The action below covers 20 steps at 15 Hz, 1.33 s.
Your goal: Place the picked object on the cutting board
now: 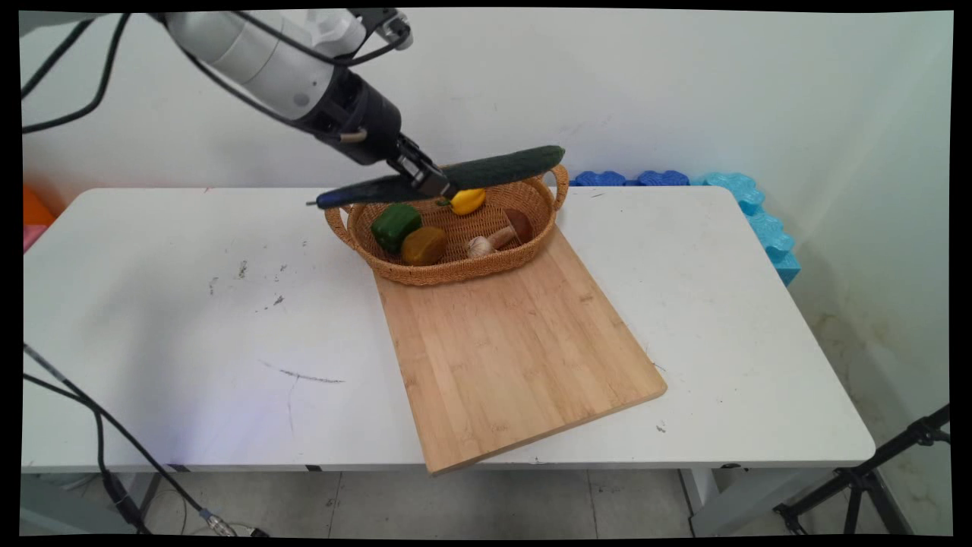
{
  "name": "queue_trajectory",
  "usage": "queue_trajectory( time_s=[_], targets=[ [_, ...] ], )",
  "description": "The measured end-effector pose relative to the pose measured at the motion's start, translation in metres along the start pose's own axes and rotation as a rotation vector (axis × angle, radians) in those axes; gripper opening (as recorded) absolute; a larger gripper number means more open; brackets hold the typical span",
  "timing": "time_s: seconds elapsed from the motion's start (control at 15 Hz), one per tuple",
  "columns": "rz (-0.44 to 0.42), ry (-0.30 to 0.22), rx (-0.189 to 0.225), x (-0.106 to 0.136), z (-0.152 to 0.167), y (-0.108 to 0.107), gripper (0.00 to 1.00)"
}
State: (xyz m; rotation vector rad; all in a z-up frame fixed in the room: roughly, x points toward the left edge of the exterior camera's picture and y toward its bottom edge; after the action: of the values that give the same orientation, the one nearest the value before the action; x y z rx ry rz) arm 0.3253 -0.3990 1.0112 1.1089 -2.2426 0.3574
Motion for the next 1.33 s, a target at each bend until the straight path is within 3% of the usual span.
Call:
queue_trajectory(
  time_s=[0.33, 0.8, 1.33],
  targets=[
    [0.020, -0.020, -0.040, -0.030, 0.008, 0.037, 0.00],
    [0.024, -0.041, -0.094, -0.067, 0.057, 0.079, 0.00],
    [0.021, -0.051, -0.138, -0.093, 0.105, 0.106, 0.00]
  ],
)
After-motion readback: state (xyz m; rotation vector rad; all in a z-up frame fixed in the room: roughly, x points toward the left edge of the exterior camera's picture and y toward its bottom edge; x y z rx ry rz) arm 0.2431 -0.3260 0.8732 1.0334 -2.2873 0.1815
